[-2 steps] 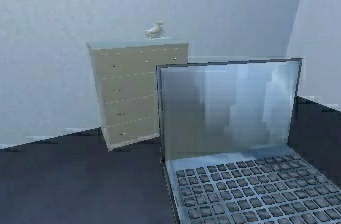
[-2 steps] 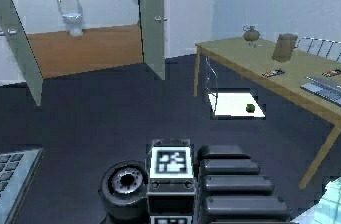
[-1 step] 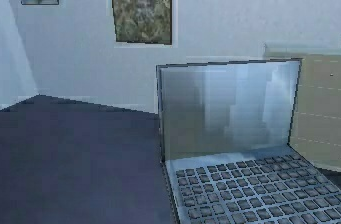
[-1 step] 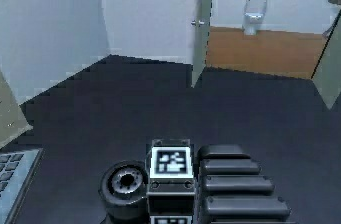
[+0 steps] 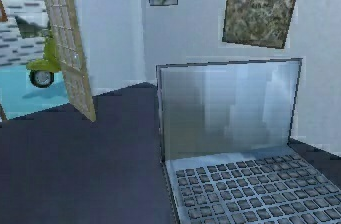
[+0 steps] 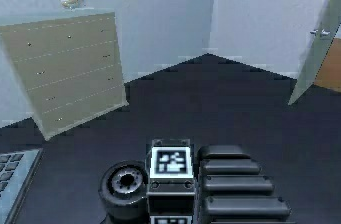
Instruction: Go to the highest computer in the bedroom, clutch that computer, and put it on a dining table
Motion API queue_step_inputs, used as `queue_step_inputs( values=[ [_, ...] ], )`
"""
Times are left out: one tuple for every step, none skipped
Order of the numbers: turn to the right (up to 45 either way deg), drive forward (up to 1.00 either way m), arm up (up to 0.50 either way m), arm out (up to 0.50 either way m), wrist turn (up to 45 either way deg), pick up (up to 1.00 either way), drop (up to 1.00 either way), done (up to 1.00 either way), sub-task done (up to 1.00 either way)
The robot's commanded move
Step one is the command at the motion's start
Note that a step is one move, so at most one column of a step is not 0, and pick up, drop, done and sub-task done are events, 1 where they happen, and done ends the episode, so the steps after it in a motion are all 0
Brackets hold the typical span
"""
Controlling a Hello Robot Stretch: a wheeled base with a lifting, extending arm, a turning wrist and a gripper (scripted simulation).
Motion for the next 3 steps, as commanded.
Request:
queue_step_inputs(
  values=[
    [0.0, 0.1, 0.0, 0.0, 0.0, 0.0, 0.0, 0.0, 0.0],
    [-33.0, 0.0, 0.0, 0.0, 0.0, 0.0, 0.0, 0.0, 0.0],
    [0.0, 1.0, 0.0, 0.0, 0.0, 0.0, 0.0, 0.0, 0.0]
  ],
)
